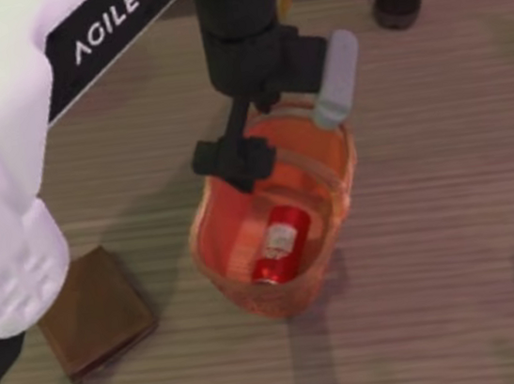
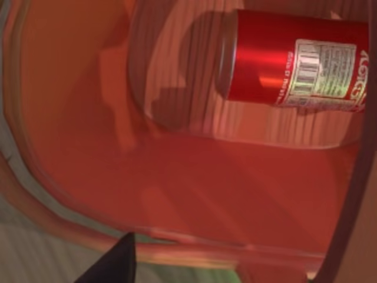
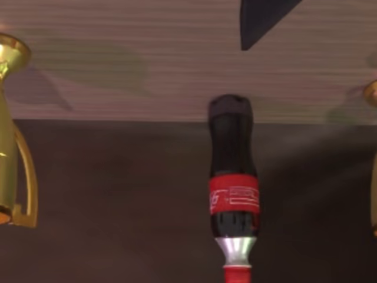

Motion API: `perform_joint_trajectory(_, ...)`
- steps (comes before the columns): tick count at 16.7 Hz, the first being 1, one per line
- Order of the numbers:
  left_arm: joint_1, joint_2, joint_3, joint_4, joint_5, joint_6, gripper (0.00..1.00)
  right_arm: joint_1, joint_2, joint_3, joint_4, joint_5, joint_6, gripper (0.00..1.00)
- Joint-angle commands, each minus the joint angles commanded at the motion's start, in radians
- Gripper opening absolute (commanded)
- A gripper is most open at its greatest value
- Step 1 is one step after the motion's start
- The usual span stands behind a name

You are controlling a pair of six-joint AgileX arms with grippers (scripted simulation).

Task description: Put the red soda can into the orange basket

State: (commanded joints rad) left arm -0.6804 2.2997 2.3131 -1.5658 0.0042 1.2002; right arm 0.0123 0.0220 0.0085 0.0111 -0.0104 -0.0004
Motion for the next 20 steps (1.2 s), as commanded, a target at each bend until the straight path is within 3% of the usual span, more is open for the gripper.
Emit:
perform_joint_trajectory(18,-0.006,-0.001,-0.101,0.083,0.000,0.013,1.00,-0.002,-0.022,-0.009,-0.011,0.010,0.000,1.00)
perform_joint_trajectory(20,-0.006,-0.001,-0.101,0.083,0.000,0.013,0.85,-0.002,-0.022,-0.009,-0.011,0.010,0.000,1.00)
